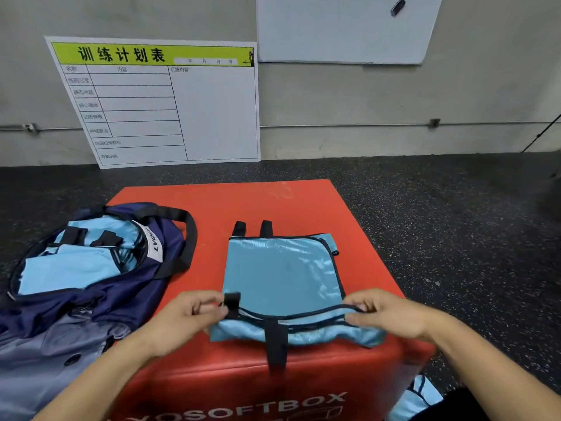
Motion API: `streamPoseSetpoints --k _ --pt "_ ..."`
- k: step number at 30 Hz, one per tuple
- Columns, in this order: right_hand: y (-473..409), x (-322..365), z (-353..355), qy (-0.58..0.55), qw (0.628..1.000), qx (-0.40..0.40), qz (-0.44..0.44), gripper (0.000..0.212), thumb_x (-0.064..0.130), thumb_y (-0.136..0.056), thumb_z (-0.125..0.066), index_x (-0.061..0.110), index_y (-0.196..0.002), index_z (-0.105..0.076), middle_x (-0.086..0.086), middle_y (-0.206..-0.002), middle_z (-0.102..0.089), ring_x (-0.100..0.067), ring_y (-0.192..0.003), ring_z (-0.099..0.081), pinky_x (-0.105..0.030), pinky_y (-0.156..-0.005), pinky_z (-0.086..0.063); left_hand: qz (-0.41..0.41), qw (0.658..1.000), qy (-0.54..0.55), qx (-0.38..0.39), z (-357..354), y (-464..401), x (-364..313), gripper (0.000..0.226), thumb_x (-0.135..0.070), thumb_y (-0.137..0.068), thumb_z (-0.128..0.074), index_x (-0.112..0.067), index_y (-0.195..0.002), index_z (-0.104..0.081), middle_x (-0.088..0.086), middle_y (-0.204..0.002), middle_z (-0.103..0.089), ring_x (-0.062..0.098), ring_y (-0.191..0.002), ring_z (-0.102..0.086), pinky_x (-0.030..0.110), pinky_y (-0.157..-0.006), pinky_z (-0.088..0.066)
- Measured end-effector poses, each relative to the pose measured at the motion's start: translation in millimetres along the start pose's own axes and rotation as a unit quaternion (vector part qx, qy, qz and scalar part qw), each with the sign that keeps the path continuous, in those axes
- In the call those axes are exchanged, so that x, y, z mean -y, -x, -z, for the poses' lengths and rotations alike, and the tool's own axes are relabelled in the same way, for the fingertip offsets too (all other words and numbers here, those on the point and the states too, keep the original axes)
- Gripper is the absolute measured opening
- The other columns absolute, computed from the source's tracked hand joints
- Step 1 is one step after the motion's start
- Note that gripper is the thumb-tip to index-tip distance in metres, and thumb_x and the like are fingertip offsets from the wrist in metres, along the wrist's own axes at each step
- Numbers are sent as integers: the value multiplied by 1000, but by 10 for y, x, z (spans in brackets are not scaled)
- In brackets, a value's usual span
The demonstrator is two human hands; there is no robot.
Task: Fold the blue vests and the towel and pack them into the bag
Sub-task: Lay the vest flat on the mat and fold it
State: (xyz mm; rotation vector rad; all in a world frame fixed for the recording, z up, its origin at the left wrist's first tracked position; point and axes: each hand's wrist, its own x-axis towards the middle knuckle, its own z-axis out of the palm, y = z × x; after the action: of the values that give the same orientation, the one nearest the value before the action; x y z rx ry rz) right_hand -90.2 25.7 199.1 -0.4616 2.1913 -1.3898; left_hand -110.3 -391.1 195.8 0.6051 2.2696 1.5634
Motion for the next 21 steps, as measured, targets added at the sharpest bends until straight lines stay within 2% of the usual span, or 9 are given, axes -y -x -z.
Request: streamPoseSetpoints --k 2,4,6,9,11,13,16,19,21 --pt "-108 117 71 -76 996 -47 -12 34 19 -93 -73 6 -125 -67 -20 -125 -69 -17 -106 -61 -28 -97 -48 37 995 56 -74 6 -132 -1 16 -14 -100 -62 -12 -114 -71 6 -64 -48 13 -63 -42 16 -57 -38" --pt "-276 162 149 -109 986 -112 -54 33 20 -91 -76 16 -123 -71 -17 -129 -68 -15 -111 -64 -35 -108 -46 83 984 101 -120 -14 -291 5 20 -10 -101 -59 -11 -119 -68 10 -66 -58 12 -59 -53 18 -56 -45" --pt "-439 133 214 -144 970 -159 -112 27 22 -94 -73 22 -120 -73 -10 -125 -72 -17 -109 -69 -41 -111 -47 129 971 133 -154 -62 -442 30 18 -12 -103 -56 -13 -116 -68 10 -81 -73 13 -65 -66 23 -59 -54" --pt "-580 39 240 -220 944 -175 -170 34 39 -100 -62 24 -130 -68 -3 -119 -75 -22 -110 -72 -46 -104 -53 176 953 152 -195 -104 -607 145 17 -19 -105 -53 -17 -115 -67 6 -90 -73 14 -72 -69 26 -61 -57" --pt "-579 -31 245 -287 930 -152 -175 40 51 -103 -48 28 -134 -61 -8 -124 -73 -26 -114 -70 -46 -100 -53 185 953 151 -187 -91 -629 227 20 -27 -106 -51 -23 -119 -65 10 -95 -69 19 -77 -68 31 -69 -58" --pt "-511 -109 282 -356 913 -130 -152 47 59 -103 -38 31 -138 -53 -14 -132 -68 -32 -122 -65 -51 -104 -49 171 961 152 -158 -60 -583 287 22 -32 -106 -50 -27 -122 -64 16 -105 -72 25 -86 -71 38 -81 -58" --pt "-355 -220 348 -423 892 -100 -125 57 68 -99 -33 37 -145 -47 -24 -140 -59 -40 -130 -58 -54 -110 -42 142 973 155 -100 -41 -504 316 28 -28 -106 -48 -17 -118 -71 13 -115 -73 25 -103 -70 40 -97 -51" --pt "-251 -276 331 -464 876 -67 -112 65 65 -99 -34 24 -145 -57 -25 -143 -56 -40 -134 -54 -53 -114 -37 147 981 102 -72 -65 -484 324 30 -27 -105 -50 -18 -114 -77 0 -113 -76 11 -101 -68 22 -88 -50" --pt "-286 -229 277 -365 921 -52 -129 60 55 -104 -35 15 -139 -63 -13 -142 -61 -30 -135 -55 -46 -115 -38 146 985 67 -65 -79 -501 306 27 -28 -104 -52 -22 -113 -78 -5 -111 -76 5 -97 -66 16 -82 -47"
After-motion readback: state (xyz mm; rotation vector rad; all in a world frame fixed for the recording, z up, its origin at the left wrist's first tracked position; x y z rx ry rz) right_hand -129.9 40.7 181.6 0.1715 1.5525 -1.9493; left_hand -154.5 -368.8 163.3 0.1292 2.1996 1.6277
